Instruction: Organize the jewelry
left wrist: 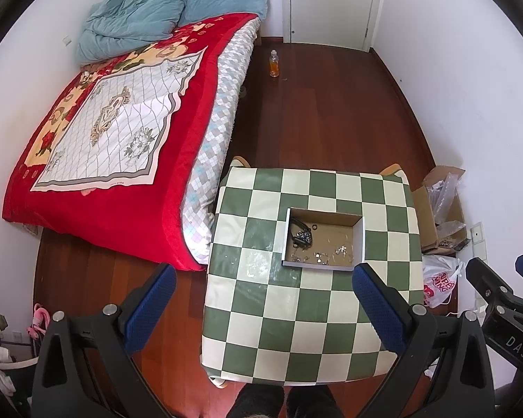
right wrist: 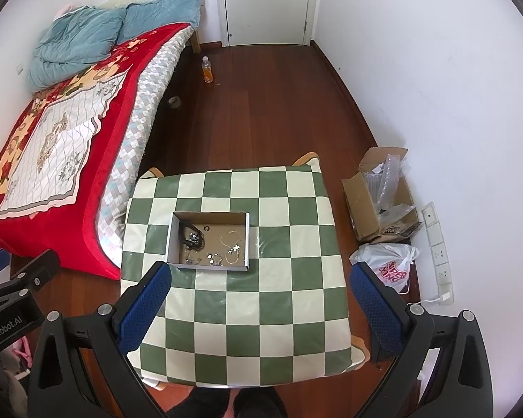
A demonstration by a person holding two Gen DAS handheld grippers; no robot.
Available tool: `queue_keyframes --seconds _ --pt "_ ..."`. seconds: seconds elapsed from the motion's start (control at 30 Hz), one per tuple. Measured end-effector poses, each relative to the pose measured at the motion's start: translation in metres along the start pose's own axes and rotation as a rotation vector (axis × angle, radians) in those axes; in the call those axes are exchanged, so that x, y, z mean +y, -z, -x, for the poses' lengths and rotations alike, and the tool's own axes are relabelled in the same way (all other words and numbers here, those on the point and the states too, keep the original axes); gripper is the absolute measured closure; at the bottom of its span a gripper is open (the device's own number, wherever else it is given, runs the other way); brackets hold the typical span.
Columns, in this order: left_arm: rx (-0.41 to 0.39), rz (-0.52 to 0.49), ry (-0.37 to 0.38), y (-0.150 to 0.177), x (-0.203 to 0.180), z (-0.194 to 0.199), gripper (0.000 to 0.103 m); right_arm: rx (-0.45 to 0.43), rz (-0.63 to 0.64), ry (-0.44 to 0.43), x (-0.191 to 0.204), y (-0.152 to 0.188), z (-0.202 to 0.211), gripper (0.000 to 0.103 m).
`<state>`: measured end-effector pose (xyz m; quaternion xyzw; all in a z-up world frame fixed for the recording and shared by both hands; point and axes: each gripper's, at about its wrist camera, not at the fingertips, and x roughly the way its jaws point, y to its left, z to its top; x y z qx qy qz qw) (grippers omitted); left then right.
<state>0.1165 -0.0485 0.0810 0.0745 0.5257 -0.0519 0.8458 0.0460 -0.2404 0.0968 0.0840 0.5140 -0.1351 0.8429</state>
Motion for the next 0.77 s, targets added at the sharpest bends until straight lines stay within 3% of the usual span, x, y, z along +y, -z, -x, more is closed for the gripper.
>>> queue_keyframes --seconds 0.77 --pt "0.0 0.012 -0.001 -0.011 0.004 -0.006 0.0 0.001 0.0 0.002 0.008 -0.009 -0.01 0.0"
